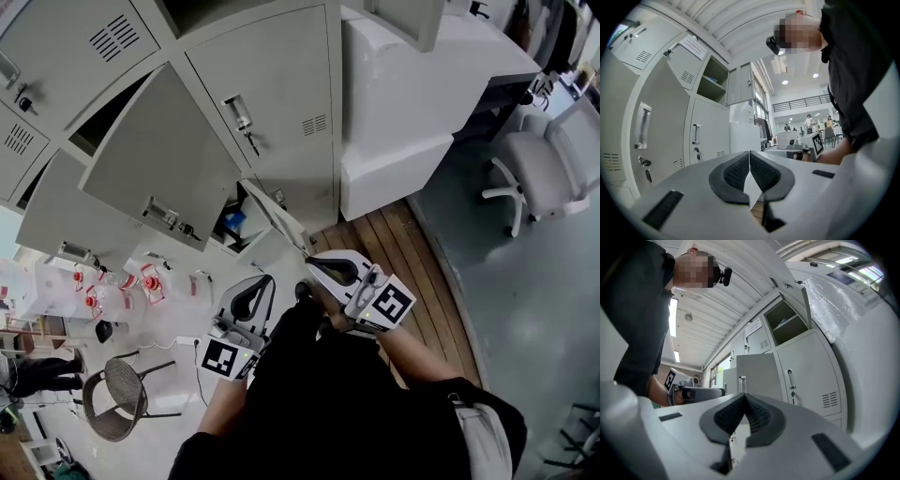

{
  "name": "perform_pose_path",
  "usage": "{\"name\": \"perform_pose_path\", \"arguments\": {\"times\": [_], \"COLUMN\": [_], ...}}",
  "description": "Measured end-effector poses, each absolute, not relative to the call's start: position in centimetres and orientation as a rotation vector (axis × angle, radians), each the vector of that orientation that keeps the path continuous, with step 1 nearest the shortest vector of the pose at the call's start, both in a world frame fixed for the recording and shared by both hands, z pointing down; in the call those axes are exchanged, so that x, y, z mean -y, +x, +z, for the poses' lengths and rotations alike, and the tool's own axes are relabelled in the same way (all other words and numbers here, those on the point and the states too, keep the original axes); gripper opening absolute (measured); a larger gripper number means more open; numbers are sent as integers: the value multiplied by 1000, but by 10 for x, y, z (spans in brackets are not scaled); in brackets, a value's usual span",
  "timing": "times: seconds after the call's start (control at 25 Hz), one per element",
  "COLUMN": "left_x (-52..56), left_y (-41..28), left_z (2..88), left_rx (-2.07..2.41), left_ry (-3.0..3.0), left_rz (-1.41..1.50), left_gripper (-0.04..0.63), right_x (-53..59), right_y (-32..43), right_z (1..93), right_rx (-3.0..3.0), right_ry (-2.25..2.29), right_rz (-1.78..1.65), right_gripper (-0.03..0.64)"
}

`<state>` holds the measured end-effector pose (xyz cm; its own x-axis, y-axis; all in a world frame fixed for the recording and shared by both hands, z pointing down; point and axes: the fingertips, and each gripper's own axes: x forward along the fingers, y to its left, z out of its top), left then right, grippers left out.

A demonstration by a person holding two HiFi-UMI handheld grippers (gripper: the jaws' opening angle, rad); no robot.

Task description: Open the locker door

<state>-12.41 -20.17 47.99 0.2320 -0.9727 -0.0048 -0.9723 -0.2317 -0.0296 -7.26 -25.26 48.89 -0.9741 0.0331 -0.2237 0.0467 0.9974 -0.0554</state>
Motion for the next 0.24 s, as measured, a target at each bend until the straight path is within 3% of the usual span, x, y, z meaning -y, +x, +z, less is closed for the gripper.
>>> {"name": "perform_pose_path", "arguments": {"times": [0.24], "left_x": [192], "left_y": [-141], "left_z": [484], "left_rx": [-1957], "left_ry": [-2435], "left_rz": [9], "left_gripper": [17], "right_x": [243], "right_y": [-83], "right_z": [480], "right_rx": [-2924], "right_ry": [57], "right_rz": [-49], "right_gripper": [9]}}
